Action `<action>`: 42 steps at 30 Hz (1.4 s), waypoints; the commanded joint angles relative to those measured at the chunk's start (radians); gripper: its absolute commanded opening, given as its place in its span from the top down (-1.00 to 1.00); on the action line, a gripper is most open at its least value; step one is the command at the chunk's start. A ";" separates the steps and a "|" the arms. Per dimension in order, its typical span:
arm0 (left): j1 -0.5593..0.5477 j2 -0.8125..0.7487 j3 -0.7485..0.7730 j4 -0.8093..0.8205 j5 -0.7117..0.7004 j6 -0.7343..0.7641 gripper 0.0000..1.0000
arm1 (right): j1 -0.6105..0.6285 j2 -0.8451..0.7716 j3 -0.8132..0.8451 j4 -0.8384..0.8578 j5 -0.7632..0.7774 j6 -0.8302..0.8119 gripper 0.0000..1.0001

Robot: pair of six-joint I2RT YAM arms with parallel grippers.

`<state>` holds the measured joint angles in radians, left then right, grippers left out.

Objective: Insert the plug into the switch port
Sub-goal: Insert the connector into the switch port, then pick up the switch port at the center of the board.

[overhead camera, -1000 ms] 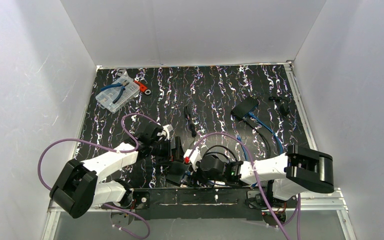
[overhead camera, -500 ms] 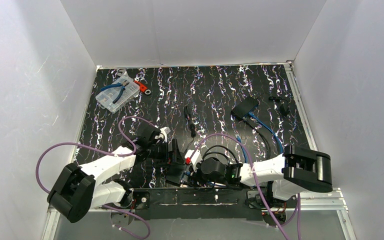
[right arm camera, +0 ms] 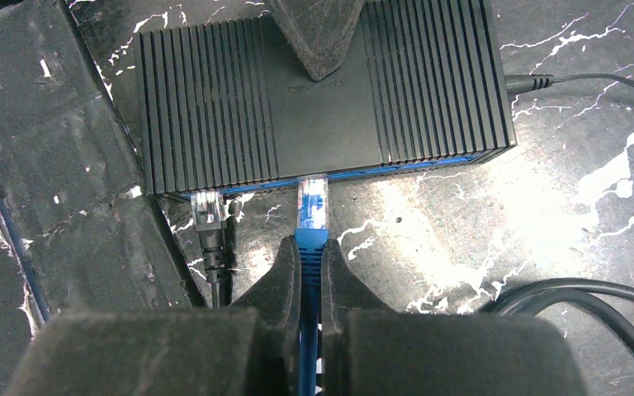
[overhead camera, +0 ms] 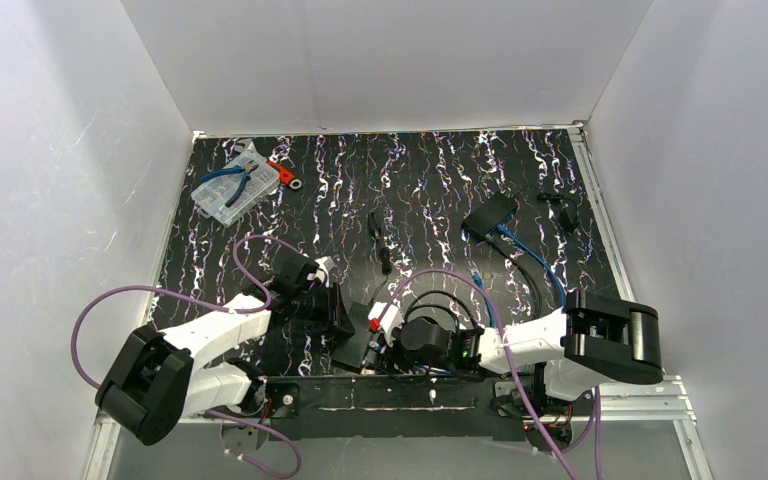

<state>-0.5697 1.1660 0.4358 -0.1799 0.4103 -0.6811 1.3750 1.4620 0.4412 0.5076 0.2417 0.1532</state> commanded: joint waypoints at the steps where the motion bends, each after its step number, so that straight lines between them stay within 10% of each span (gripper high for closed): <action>1: -0.038 0.011 -0.014 0.018 0.226 -0.051 0.47 | -0.004 0.021 0.019 0.216 0.056 -0.011 0.97; 42: -0.071 -0.006 -0.050 0.087 0.252 -0.084 0.62 | -0.032 0.025 0.087 0.359 0.045 -0.221 0.97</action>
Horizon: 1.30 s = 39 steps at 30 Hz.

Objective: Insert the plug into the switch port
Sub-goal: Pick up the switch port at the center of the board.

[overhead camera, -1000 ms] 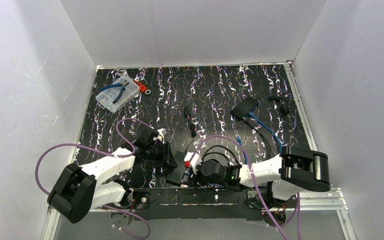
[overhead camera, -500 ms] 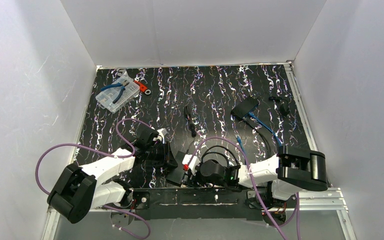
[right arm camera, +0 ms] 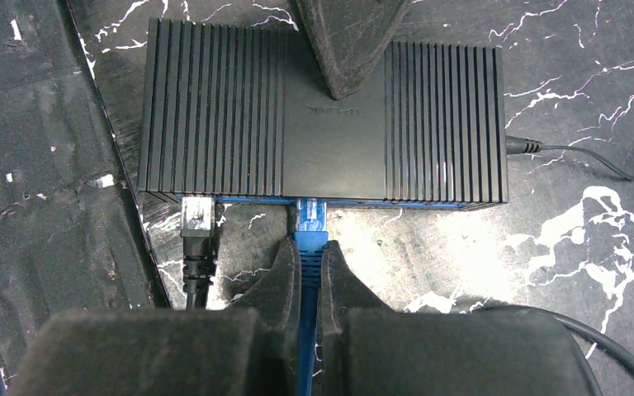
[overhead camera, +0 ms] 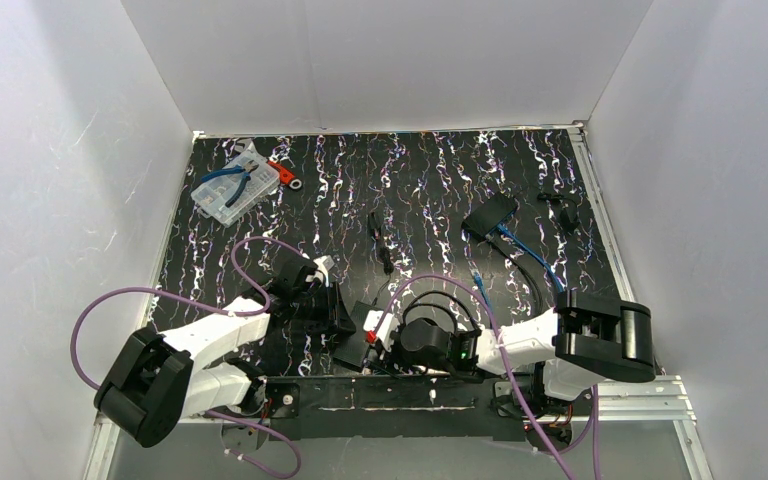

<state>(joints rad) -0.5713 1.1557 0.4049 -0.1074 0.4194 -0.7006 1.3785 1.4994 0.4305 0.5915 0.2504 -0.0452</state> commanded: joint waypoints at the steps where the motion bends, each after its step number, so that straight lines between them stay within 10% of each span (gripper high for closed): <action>1: -0.071 0.004 -0.017 0.015 0.244 -0.066 0.62 | -0.036 -0.016 0.092 0.275 0.033 -0.017 0.97; 18: -0.083 0.005 0.100 -0.107 0.149 0.000 0.23 | -0.064 -0.061 0.075 0.121 -0.006 -0.036 0.97; 28: -0.049 -0.021 0.284 -0.349 -0.172 0.109 -0.93 | -0.078 -0.114 0.005 -0.019 0.003 0.003 0.97; 39: -0.035 -0.234 0.409 -0.517 -0.349 0.156 -0.96 | -0.236 0.076 0.295 -0.121 -0.033 0.016 0.97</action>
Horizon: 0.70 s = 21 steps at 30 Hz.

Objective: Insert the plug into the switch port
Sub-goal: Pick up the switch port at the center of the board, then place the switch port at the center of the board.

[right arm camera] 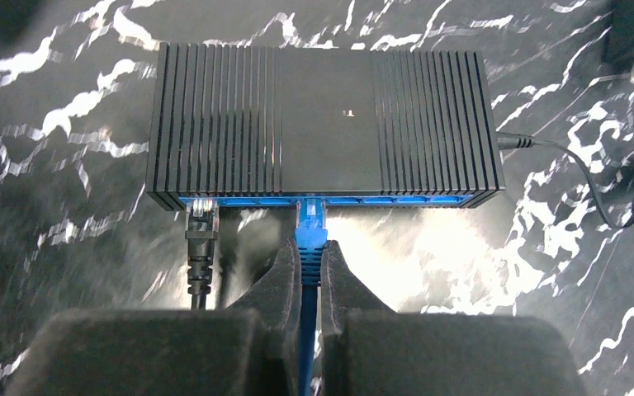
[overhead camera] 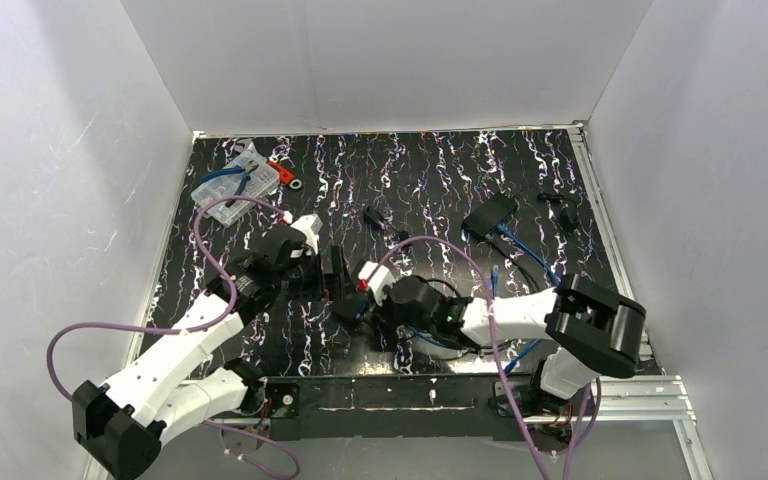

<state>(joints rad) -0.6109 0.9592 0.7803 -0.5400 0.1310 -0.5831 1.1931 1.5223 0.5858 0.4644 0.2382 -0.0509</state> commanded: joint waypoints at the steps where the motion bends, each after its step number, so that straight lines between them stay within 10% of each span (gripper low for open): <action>1: 0.005 -0.045 0.035 -0.089 -0.060 0.040 -0.97 | -0.070 0.078 0.177 -0.012 -0.032 0.026 0.97; 9: 0.005 -0.093 0.017 -0.108 -0.060 0.042 -0.96 | -0.163 0.241 0.345 -0.090 -0.103 0.065 0.93; 21: 0.005 -0.117 -0.002 -0.106 -0.064 0.044 -0.96 | -0.182 0.247 0.414 -0.147 -0.147 0.102 -0.01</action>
<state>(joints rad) -0.6106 0.8730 0.7795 -0.6212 0.0864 -0.5522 1.0107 1.8332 0.9691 0.3164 0.1020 0.0372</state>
